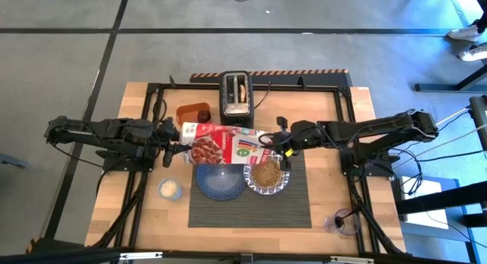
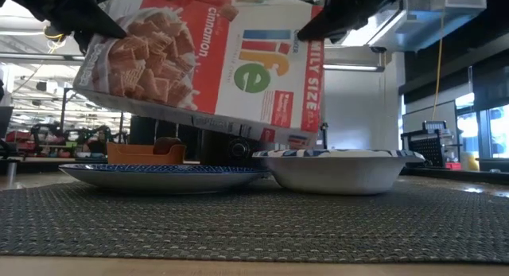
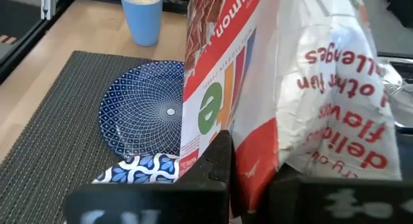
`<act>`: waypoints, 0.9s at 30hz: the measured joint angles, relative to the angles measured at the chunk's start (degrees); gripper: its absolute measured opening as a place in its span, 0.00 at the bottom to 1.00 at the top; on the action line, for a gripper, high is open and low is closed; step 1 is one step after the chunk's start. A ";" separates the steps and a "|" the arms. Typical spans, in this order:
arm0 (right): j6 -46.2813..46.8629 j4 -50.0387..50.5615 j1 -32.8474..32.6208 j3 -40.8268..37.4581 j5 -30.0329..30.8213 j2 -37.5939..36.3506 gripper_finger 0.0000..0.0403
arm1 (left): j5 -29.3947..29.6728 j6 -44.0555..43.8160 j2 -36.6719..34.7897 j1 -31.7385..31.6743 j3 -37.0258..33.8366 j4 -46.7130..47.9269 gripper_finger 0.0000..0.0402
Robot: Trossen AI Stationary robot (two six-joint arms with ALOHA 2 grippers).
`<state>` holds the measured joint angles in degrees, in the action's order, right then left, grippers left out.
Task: Arrange a breakfast setting
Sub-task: Pour the cereal into the blue patterned bowl from the cereal box
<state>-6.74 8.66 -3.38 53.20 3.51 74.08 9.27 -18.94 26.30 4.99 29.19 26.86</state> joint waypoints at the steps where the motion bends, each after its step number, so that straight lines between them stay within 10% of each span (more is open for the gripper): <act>1: -0.12 0.89 0.00 0.70 0.00 0.00 0.00 | -0.19 0.00 0.00 0.00 0.00 0.32 0.35; 27: 0.24 4.49 -0.04 2.75 -3.12 -0.07 0.00 | -1.49 -3.20 -0.07 0.00 4.18 9.58 0.62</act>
<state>-6.50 13.15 -3.42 55.94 0.39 74.02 7.78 -22.14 26.24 4.99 33.37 36.45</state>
